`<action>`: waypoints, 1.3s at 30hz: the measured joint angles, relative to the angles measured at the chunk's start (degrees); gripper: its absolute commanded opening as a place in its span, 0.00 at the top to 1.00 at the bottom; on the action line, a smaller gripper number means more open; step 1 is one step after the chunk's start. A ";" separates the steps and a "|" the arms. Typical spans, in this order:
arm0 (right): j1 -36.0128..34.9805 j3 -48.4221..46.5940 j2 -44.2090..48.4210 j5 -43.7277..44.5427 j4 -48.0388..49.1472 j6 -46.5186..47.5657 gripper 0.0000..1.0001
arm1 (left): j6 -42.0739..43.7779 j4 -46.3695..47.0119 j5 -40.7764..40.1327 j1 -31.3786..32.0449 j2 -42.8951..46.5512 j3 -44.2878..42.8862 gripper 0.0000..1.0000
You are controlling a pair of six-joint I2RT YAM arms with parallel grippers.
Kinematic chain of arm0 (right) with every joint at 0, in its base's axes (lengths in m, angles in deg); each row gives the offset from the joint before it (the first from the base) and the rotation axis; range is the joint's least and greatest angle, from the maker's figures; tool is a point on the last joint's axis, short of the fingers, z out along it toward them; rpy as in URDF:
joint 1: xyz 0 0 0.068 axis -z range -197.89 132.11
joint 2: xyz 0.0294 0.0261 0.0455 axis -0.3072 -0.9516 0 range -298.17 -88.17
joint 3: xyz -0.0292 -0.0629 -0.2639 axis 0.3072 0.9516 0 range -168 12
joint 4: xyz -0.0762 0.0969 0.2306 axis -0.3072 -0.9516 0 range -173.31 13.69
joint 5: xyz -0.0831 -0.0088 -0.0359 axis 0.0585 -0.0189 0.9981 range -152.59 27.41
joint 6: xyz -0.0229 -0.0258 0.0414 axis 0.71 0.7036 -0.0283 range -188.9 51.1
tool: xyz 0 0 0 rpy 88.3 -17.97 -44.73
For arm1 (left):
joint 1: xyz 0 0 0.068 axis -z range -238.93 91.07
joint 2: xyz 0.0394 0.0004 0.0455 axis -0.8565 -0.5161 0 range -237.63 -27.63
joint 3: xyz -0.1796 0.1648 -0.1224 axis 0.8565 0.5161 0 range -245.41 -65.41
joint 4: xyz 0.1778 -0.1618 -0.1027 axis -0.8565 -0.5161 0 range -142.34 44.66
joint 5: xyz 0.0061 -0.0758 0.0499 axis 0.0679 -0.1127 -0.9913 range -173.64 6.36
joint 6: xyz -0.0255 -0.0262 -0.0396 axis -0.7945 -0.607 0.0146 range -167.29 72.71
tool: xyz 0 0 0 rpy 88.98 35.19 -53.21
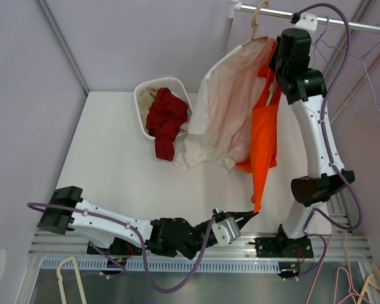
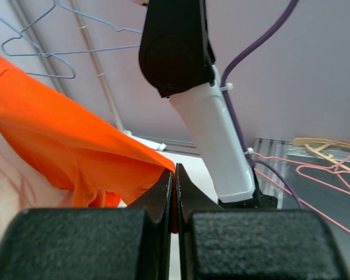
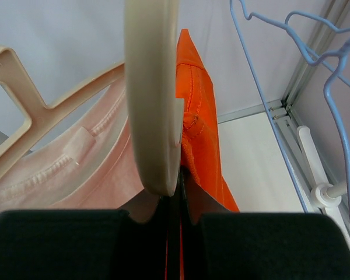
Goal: Remove the t-shirt from the hanger
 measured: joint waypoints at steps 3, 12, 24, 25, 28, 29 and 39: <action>-0.07 0.00 0.24 -0.02 0.46 -0.20 1.00 | 1.38 0.37 -1.73 0.02 -0.63 -0.11 0.98; -0.09 -2.78 1.86 -1.88 0.09 -1.31 1.00 | -0.50 0.46 -3.74 -0.07 -3.58 3.58 0.00; -1.79 -2.10 9.27 -3.02 -1.11 -1.88 1.00 | -0.20 1.60 -7.69 -6.80 0.50 5.49 0.01; -1.90 -1.99 9.42 -3.02 -1.14 -1.90 1.00 | -0.20 1.77 -7.58 -8.39 1.70 5.49 0.00; -2.49 -1.73 9.62 -3.08 -1.14 -2.19 1.00 | -0.22 2.97 -7.21 -12.61 3.56 5.46 0.00; -2.71 -1.73 9.62 -3.17 -1.14 -2.27 1.00 | -0.24 3.17 -7.13 -13.88 3.63 5.40 0.00; -4.17 1.62 13.05 -4.15 -1.22 -2.51 1.00 | -0.74 5.60 -0.85 -24.26 -5.18 1.22 0.00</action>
